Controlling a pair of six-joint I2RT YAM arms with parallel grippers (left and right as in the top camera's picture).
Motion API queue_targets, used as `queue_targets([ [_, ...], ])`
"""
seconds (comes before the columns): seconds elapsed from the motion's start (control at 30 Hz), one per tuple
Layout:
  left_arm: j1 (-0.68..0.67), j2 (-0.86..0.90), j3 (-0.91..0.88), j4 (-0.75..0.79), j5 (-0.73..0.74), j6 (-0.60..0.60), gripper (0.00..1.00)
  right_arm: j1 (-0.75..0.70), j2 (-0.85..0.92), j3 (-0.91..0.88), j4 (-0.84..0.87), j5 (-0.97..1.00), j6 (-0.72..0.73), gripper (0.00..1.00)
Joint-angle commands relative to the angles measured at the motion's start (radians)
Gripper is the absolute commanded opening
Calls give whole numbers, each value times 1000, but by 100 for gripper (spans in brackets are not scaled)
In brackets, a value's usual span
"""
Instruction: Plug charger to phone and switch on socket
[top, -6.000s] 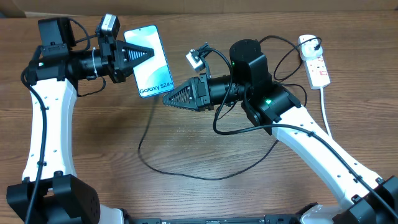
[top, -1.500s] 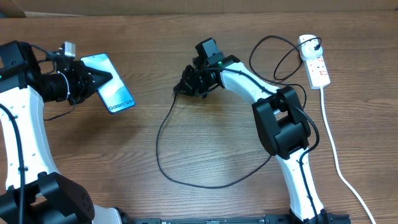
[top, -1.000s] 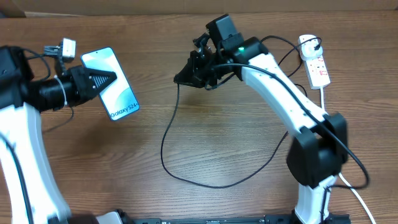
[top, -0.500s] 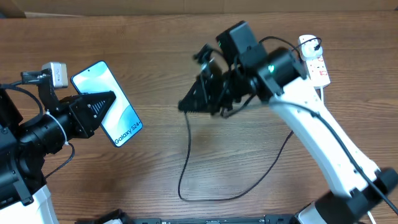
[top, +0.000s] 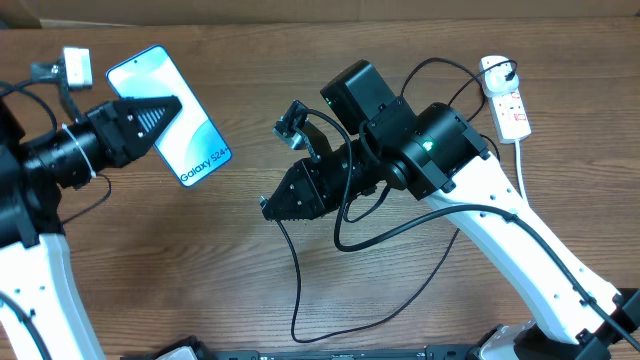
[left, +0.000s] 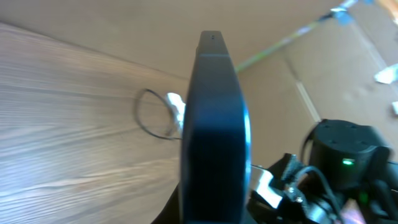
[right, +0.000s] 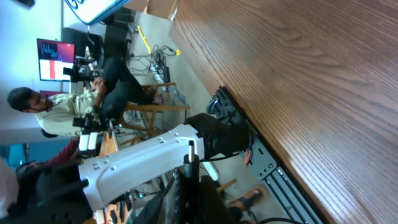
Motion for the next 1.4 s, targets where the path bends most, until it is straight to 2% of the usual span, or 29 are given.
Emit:
queue_targets([
  [0.0,-5,65,10,9,286,-26,4,-3,-20,17,21,-11,-30,4],
  [0.03,-5,89,10,9,348,-26,4,-3,-20,17,35,-24,-29,4],
  [0.1,-5,134,9,-22,350,-83,4,-3,-20,17,68,-47,-10,4],
  [0.37,-7,240,9,-79,350,-93,4,-38,-20,17,187,-34,65,4],
  [0.57,-7,241,9,45,349,-195,4,-198,-12,0,182,-60,64,4],
  [0.73,-10,242,9,118,341,-250,4,-316,14,-60,204,-335,-76,4],
  [0.9,-45,242,9,120,272,-293,4,-325,39,-156,224,-536,-164,4],
  [1.03,-81,249,9,206,183,-396,4,-304,53,-242,295,-712,-217,4],
  [1.17,-115,260,9,329,92,-557,4,-298,53,-277,294,-712,-233,4],
  [1.27,-145,271,9,428,74,-638,4,-298,53,-279,307,-712,-235,4],
  [1.37,-193,285,9,461,50,-695,4,-297,53,-279,335,-712,-227,4],
])
